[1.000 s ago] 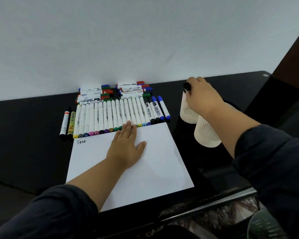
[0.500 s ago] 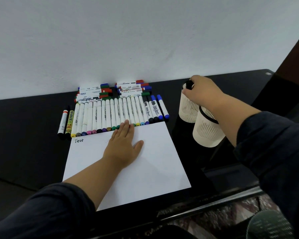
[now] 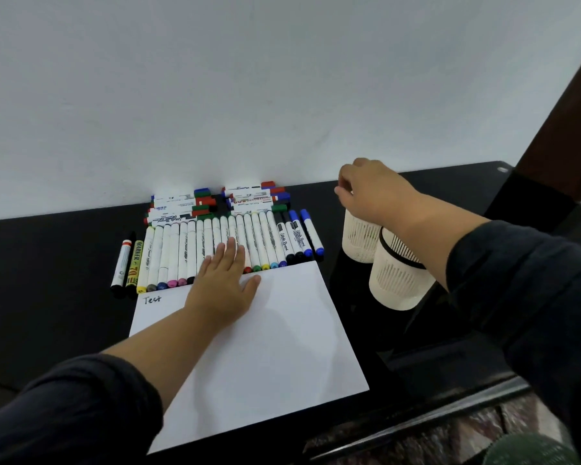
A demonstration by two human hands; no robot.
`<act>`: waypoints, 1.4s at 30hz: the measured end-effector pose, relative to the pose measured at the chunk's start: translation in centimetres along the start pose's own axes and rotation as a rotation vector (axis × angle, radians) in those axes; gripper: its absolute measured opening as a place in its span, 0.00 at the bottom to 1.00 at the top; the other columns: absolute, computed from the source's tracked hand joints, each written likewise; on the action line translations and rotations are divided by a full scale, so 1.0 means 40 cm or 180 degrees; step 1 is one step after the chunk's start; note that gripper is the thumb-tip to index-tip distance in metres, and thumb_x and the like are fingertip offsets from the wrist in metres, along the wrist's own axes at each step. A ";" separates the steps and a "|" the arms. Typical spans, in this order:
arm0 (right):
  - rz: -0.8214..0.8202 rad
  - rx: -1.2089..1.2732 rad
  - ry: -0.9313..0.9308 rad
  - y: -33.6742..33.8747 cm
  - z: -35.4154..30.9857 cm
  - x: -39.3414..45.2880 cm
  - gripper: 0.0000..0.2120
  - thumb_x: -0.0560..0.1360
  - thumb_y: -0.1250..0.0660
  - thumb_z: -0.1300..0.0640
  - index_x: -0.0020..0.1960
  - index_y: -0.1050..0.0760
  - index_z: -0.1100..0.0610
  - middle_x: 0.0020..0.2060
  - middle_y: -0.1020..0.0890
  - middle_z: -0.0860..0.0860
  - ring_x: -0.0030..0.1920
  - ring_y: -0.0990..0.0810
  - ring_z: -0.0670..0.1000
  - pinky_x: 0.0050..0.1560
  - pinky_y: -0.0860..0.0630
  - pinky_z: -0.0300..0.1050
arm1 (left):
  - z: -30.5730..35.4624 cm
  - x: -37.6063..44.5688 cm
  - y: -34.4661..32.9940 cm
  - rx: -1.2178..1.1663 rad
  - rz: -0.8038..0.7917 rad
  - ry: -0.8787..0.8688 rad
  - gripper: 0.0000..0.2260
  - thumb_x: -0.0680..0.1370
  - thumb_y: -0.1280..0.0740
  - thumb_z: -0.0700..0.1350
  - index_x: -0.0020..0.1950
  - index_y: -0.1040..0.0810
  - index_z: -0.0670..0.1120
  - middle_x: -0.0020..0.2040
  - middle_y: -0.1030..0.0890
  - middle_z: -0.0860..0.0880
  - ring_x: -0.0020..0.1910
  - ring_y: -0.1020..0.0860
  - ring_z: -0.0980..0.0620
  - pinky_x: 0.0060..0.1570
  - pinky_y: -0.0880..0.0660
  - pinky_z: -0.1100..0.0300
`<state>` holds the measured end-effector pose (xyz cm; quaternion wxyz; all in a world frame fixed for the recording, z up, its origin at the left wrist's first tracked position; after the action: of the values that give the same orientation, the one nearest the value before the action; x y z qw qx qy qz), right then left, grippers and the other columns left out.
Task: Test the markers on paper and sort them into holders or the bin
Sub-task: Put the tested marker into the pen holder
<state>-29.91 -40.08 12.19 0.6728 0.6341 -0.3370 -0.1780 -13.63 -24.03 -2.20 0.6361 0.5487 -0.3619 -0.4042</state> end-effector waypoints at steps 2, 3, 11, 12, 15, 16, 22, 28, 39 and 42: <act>-0.0007 -0.0276 0.0212 -0.004 -0.024 0.009 0.15 0.81 0.46 0.52 0.61 0.29 0.60 0.56 0.27 0.56 0.57 0.29 0.56 0.52 0.30 0.49 | -0.026 0.016 0.010 0.0136 -0.0083 0.0051 0.29 0.82 0.54 0.57 0.77 0.60 0.44 0.77 0.62 0.46 0.76 0.62 0.50 0.72 0.63 0.56; -0.0012 -0.0405 0.0310 -0.007 -0.036 0.016 0.16 0.82 0.46 0.52 0.61 0.29 0.60 0.56 0.27 0.57 0.57 0.30 0.56 0.53 0.30 0.49 | -0.040 0.023 0.012 0.0187 -0.0124 0.0081 0.29 0.82 0.54 0.57 0.77 0.59 0.44 0.77 0.62 0.46 0.76 0.62 0.50 0.72 0.62 0.55; 0.0010 -0.0718 0.0888 -0.067 -0.141 0.089 0.16 0.82 0.47 0.54 0.64 0.30 0.60 0.56 0.27 0.56 0.57 0.30 0.56 0.49 0.33 0.46 | -0.130 0.024 -0.007 0.0046 -0.0115 0.0170 0.27 0.82 0.54 0.56 0.77 0.57 0.47 0.77 0.59 0.49 0.76 0.60 0.52 0.72 0.62 0.57; 0.0002 -0.0730 0.0952 -0.079 -0.157 0.099 0.15 0.82 0.47 0.54 0.64 0.30 0.59 0.56 0.27 0.56 0.57 0.30 0.55 0.49 0.33 0.46 | -0.135 0.021 -0.012 -0.0001 -0.0079 0.0175 0.27 0.82 0.54 0.56 0.77 0.57 0.48 0.78 0.59 0.49 0.76 0.60 0.53 0.72 0.63 0.58; -0.0022 -0.0762 0.1127 -0.119 -0.201 0.130 0.15 0.81 0.47 0.55 0.64 0.31 0.59 0.56 0.27 0.56 0.56 0.30 0.56 0.46 0.36 0.46 | -0.142 0.022 -0.019 -0.0077 0.0074 0.0184 0.27 0.82 0.53 0.57 0.78 0.56 0.49 0.78 0.58 0.51 0.76 0.60 0.54 0.71 0.63 0.59; -0.0054 -0.0772 0.1164 -0.131 -0.213 0.139 0.15 0.81 0.47 0.55 0.64 0.31 0.59 0.56 0.27 0.56 0.57 0.30 0.56 0.46 0.36 0.45 | -0.142 0.023 -0.019 -0.0068 0.0099 0.0172 0.27 0.81 0.53 0.57 0.78 0.56 0.50 0.78 0.58 0.51 0.76 0.60 0.54 0.71 0.63 0.59; -0.0329 -0.0751 0.1220 -0.217 -0.263 0.201 0.16 0.81 0.47 0.56 0.67 0.33 0.58 0.62 0.28 0.56 0.62 0.32 0.56 0.54 0.32 0.48 | -0.150 0.030 -0.026 0.0023 0.0136 0.0172 0.38 0.70 0.67 0.64 0.78 0.56 0.50 0.78 0.58 0.52 0.76 0.60 0.54 0.69 0.65 0.61; -0.0602 -0.0743 0.1067 -0.301 -0.275 0.262 0.16 0.80 0.44 0.61 0.67 0.34 0.58 0.62 0.29 0.57 0.64 0.33 0.57 0.57 0.29 0.52 | -0.155 0.029 -0.027 -0.0004 0.0182 0.0145 0.33 0.73 0.62 0.61 0.77 0.59 0.52 0.77 0.60 0.53 0.75 0.62 0.56 0.69 0.66 0.60; -0.0926 -0.1107 0.0769 -0.357 -0.299 0.335 0.19 0.76 0.44 0.69 0.66 0.32 0.61 0.62 0.29 0.59 0.63 0.31 0.59 0.57 0.29 0.52 | -0.158 0.031 -0.026 -0.0124 0.0212 0.0110 0.27 0.80 0.57 0.60 0.77 0.60 0.54 0.77 0.62 0.55 0.74 0.63 0.58 0.67 0.68 0.62; -0.0970 -0.1114 0.0720 -0.366 -0.302 0.345 0.17 0.75 0.43 0.69 0.64 0.30 0.63 0.60 0.27 0.59 0.61 0.29 0.59 0.55 0.27 0.51 | -0.160 0.032 -0.030 -0.0154 0.0179 0.0127 0.27 0.80 0.57 0.60 0.77 0.60 0.54 0.77 0.62 0.56 0.74 0.63 0.58 0.67 0.69 0.63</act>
<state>-9.17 -42.36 1.45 0.7710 0.5674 -0.1242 -0.2609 -7.45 -22.71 -4.23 0.6673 0.5308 -0.3546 -0.3837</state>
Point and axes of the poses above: each hand's wrist, its own x-axis towards the middle knuckle, its own y-axis out of the back of the hand, z = x × y, the point moved 5 cm from there along x, towards the middle knuckle
